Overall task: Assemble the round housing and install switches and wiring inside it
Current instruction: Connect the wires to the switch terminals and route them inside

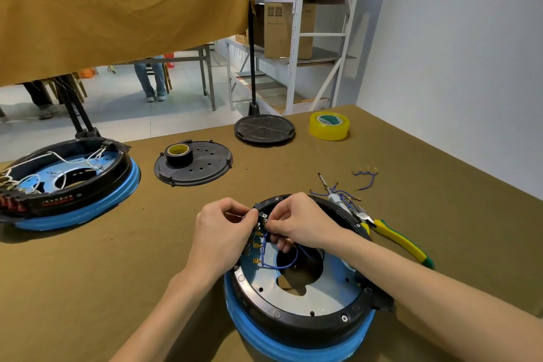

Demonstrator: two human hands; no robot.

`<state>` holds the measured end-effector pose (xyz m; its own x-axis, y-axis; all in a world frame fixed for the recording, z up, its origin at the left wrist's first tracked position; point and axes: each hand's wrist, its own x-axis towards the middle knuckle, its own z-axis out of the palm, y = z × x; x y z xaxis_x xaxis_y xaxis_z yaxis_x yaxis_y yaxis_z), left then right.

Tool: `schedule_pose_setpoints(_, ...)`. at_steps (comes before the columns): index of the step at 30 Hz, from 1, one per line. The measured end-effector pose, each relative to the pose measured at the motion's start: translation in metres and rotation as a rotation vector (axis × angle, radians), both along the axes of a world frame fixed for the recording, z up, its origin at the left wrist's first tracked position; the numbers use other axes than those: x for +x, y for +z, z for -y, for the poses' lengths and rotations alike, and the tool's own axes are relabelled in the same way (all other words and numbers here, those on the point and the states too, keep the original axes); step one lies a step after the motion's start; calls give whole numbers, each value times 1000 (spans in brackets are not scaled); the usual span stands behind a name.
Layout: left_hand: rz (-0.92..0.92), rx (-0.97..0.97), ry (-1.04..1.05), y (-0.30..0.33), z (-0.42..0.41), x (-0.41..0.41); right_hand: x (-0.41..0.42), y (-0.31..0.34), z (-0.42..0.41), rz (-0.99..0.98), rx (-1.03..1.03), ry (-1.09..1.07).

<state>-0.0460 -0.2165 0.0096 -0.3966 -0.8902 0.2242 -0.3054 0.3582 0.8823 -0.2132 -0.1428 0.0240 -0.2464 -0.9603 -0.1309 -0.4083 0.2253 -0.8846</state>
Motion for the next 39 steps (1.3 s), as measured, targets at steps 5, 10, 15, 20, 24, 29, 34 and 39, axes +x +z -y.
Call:
schedule_pose_setpoints(5, 0, -3, -4, 0, 2, 0, 1, -2, 0, -7, -11, 0)
schedule_pose_setpoints(10, 2, -9, 3, 0, 2, 0, 2, -2, 2, -85, -24, -19)
schedule_pose_setpoints(15, 0, -21, 11, -1, 1, 0, 6, -1, 1, -222, -50, -16)
schedule_pose_setpoints(20, -5, -16, 7, -1, 1, 0, 5, 3, 1, -279, -79, 15)
schedule_pose_setpoints(24, -11, -18, 15, 0, -1, 0, 5, 5, 2, -294, -87, 14)
schedule_pose_setpoints(29, -16, -20, 15, 0, -1, 0, 6, 1, 2, -249, -79, -6)
schedule_pose_setpoints(34, -9, -21, 6, 1, 0, -1, 9, 1, -1, -273, -108, -8)
schedule_pose_setpoints(39, -33, 57, -56, -3, 1, 0, 9, 3, -3, -258, -96, -28)
